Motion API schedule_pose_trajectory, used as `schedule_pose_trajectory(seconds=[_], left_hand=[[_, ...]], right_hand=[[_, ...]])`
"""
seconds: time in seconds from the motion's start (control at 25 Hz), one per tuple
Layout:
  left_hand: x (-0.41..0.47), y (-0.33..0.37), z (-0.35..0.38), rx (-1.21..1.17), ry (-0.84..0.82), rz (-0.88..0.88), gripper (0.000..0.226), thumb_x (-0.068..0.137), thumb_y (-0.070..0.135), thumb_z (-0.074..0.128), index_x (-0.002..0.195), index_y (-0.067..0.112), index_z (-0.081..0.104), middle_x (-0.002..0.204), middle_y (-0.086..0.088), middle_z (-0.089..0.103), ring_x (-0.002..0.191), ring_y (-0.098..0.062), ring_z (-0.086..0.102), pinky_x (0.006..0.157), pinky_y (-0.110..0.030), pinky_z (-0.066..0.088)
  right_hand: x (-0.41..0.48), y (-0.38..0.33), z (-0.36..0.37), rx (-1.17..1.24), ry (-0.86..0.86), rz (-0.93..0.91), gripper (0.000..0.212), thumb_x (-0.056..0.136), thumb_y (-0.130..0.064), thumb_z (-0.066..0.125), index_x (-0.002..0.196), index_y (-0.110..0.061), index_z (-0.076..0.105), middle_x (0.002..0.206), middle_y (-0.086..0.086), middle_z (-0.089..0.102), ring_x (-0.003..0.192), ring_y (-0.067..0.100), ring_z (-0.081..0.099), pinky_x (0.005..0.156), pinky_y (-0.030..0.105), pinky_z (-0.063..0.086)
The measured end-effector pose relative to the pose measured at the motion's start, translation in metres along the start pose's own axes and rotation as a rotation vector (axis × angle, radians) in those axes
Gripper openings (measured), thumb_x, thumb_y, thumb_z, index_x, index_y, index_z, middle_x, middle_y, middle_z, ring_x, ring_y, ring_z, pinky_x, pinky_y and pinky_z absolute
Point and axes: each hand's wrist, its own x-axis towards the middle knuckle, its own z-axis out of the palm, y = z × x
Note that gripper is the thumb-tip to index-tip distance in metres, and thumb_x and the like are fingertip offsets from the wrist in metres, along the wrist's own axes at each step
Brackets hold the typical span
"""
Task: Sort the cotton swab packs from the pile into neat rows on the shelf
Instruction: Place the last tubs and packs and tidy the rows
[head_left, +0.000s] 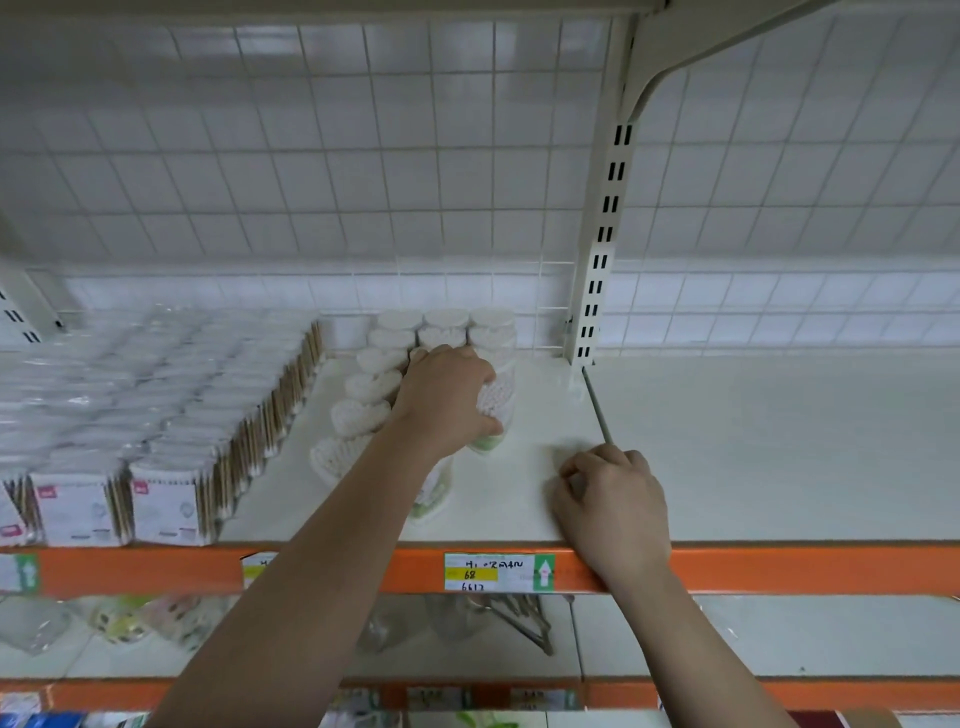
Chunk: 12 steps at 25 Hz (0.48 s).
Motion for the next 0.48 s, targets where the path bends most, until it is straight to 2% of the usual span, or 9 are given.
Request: schedule_pose_trajectory(seconds=[0.12, 0.32, 0.48], left_hand=[[0.002, 0.0017, -0.0003, 0.018, 0.003, -0.002, 0.057, 0.072, 0.044, 0.075, 0.123, 0.025, 0.059, 0.12, 0.005, 0.058, 0.113, -0.018, 0.049, 0.098, -0.032, 0.029], [0.0043, -0.0021, 0.004, -0.133, 0.019, -0.056, 0.05, 0.065, 0.031, 0.082, 0.11, 0.018, 0.065, 0.115, 0.003, 0.052, 0.1, -0.025, 0.054, 0.086, -0.034, 0.044], [0.0075, 0.0021, 0.0002, -0.02, 0.01, -0.034, 0.044, 0.072, 0.036, 0.077, 0.11, 0.019, 0.062, 0.112, 0.003, 0.056, 0.097, -0.021, 0.055, 0.088, -0.03, 0.035]], right_hand=[[-0.0002, 0.0004, -0.0012, -0.015, -0.002, -0.006, 0.015, 0.081, -0.03, 0.055, 0.08, -0.02, 0.065, 0.089, -0.003, 0.06, 0.089, 0.024, 0.047, 0.068, 0.031, 0.035], [0.0, -0.0019, -0.0029, -0.017, -0.005, -0.01, 0.015, 0.081, -0.029, 0.055, 0.082, -0.02, 0.066, 0.089, -0.002, 0.059, 0.089, 0.025, 0.047, 0.067, 0.03, 0.031], [-0.0009, -0.0024, -0.0037, -0.021, -0.017, -0.003, 0.015, 0.081, -0.029, 0.054, 0.083, -0.02, 0.066, 0.089, -0.002, 0.059, 0.09, 0.024, 0.047, 0.068, 0.031, 0.034]])
